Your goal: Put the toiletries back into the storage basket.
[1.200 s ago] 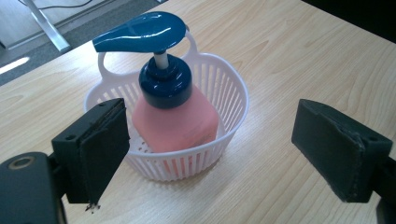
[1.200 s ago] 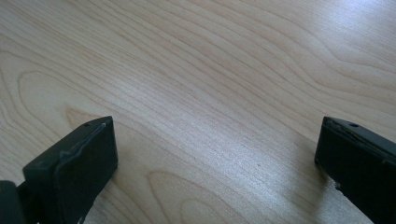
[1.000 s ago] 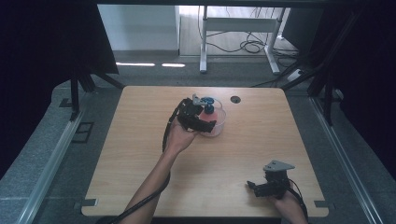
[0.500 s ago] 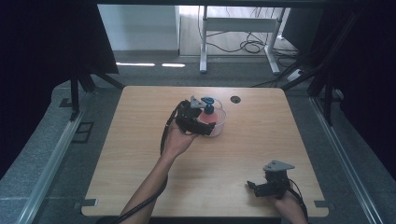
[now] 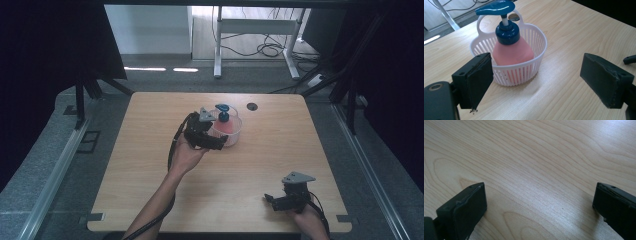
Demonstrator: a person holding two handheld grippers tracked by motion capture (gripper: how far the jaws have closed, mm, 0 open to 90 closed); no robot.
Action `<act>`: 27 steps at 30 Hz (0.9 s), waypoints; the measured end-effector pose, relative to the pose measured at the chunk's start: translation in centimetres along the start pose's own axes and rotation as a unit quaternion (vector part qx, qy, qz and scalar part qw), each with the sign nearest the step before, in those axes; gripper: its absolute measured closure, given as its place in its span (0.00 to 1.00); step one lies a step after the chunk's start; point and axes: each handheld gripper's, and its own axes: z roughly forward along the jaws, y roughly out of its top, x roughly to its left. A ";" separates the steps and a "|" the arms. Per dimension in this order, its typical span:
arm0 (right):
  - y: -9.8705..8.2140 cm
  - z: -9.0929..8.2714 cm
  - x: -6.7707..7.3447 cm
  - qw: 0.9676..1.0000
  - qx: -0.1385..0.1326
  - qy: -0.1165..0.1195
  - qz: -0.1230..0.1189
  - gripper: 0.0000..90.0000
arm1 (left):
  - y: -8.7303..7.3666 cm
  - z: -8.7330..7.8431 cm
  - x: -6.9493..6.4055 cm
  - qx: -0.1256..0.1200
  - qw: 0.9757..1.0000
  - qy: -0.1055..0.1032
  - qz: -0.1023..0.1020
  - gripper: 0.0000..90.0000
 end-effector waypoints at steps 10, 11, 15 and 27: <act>0.0 0.0 0.0 1.000 0.000 0.000 0.001 0.00 | -1.5 -0.7 -0.1 0.000 1.000 -0.002 -0.004 0.12; 0.0 0.0 0.0 1.000 0.000 0.000 0.001 0.00 | -1.7 -0.8 -0.1 0.000 1.000 -0.003 -0.005 0.12; 0.0 0.0 0.0 1.000 0.000 0.000 0.001 0.00 | -2.3 -1.2 -0.2 -0.003 1.000 -0.005 -0.008 0.12; 0.0 0.0 0.1 1.000 -0.001 -0.001 0.001 0.00 | -4.2 -2.8 -0.2 -0.010 1.000 -0.006 -0.017 0.12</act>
